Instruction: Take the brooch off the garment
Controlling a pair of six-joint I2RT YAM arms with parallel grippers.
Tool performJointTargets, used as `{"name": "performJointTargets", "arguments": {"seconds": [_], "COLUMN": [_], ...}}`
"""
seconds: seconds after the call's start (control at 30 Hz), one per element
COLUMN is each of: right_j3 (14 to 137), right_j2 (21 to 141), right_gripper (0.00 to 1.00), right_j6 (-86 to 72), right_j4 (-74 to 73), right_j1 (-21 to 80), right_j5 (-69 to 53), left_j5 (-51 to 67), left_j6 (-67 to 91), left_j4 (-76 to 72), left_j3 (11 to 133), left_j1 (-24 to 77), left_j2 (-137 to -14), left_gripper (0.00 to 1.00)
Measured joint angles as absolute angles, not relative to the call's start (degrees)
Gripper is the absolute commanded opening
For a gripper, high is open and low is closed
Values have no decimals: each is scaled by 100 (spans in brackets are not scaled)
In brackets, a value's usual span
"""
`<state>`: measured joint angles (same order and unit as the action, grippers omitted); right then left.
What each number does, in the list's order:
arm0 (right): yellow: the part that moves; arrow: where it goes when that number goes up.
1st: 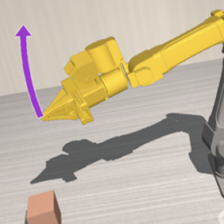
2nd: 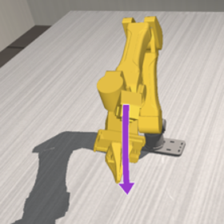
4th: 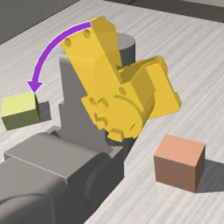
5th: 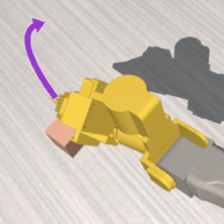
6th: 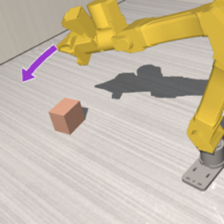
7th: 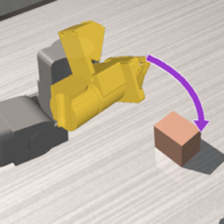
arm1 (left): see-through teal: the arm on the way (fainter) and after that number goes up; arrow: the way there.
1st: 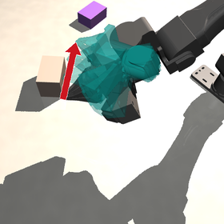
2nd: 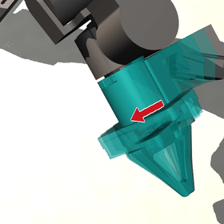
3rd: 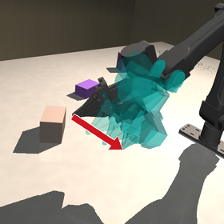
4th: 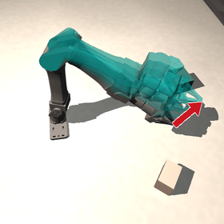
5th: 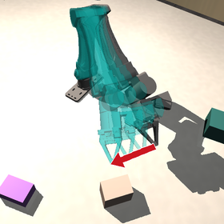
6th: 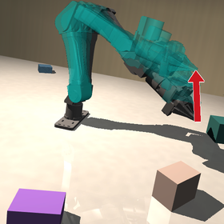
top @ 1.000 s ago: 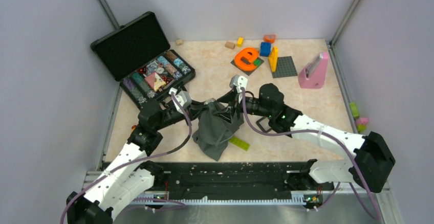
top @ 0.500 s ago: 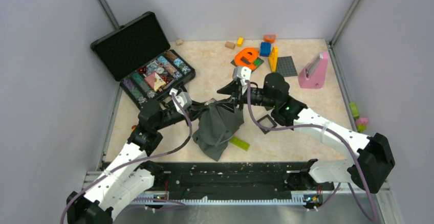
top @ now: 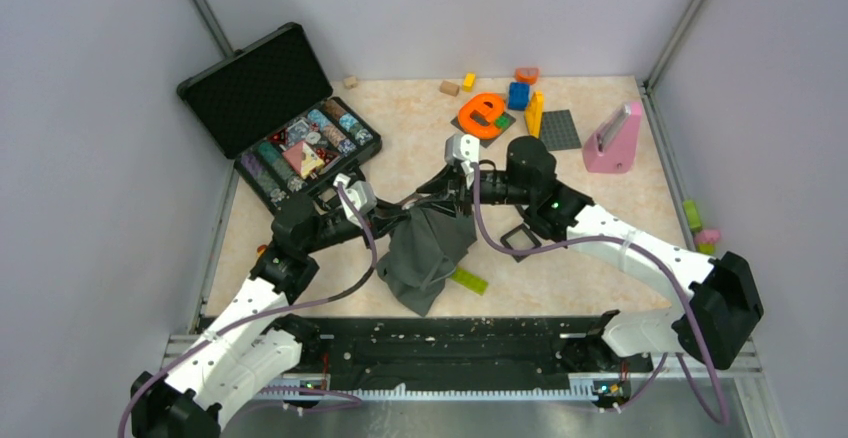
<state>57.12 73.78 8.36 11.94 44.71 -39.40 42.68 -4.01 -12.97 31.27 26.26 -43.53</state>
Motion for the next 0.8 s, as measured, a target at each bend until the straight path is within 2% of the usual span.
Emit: {"name": "performJointTargets", "arguments": {"seconds": [0.1,0.2,0.3,0.33,0.4,0.57,0.8], "right_j3": [5719,5763,5852,5885,5935,6095,6473], "right_j2": [7378,7378,7378,7378,7378,7378,7400], "right_gripper": [14,0,0,0,0,0,0], "right_j6": [923,1035,1208,1260,1350,1697,2349], "right_j4": [1094,934,735,668,541,143,-692], "right_j1": [4471,4471,4460,4458,4451,4340,4257], "right_j5": [-4032,-4125,-4198,-4219,-4237,-4235,-4276], "left_j5": [4274,4281,4283,4276,4241,4099,3938], "left_j6": [-401,-401,-395,-397,-390,-322,-344], "left_j4": [-1299,-1286,-1288,-1286,-1293,-1282,-1188], "left_j3": [3127,3127,3127,3127,3127,3127,3131], "left_j1": [2626,2626,2626,2626,2624,2626,2630], "left_j2": [-4353,-4353,-4348,-4342,-4324,-4115,-3686], "left_gripper": [0,2,31,38,43,43,36]}}
